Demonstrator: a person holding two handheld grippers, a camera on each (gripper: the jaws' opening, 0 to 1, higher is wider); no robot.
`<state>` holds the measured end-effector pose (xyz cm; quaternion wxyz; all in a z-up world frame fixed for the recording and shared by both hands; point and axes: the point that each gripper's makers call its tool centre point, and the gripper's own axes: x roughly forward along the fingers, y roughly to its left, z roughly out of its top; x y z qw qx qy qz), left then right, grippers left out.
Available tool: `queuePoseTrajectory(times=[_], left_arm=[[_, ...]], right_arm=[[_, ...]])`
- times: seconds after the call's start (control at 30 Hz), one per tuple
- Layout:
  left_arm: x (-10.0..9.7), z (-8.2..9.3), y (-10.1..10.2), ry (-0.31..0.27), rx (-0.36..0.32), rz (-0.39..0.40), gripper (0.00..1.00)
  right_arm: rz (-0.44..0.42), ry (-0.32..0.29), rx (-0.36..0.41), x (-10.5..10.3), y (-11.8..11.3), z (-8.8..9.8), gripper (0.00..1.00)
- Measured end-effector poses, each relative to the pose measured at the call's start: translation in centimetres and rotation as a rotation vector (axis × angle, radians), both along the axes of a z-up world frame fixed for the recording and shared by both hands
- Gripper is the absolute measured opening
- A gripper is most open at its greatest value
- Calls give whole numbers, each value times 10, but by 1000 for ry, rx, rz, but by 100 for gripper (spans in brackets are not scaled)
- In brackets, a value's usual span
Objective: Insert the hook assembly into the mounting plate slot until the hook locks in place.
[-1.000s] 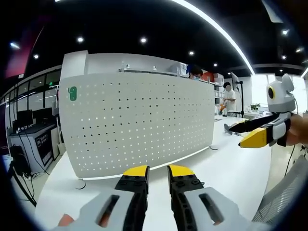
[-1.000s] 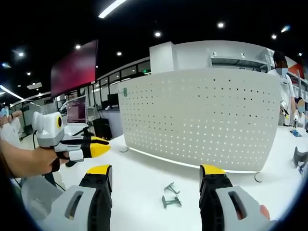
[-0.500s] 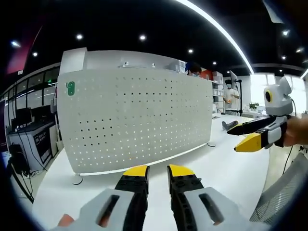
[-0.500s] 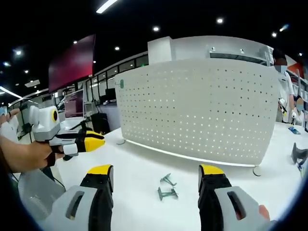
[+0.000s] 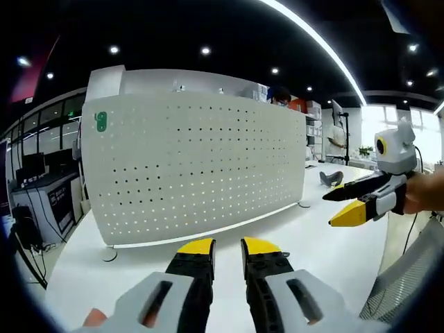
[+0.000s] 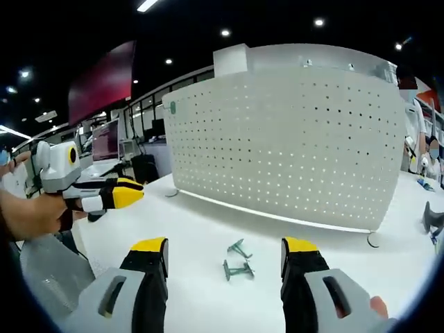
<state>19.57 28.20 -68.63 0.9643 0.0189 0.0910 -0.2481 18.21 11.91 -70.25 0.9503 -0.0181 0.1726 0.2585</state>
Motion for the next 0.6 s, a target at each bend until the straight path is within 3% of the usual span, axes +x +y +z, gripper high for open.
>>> queuePoseTrajectory(times=[0.6], left_arm=[[0, -8, 0, 21, 9, 3, 16]], right_arm=[[28, 53, -60, 16, -7, -36, 51]])
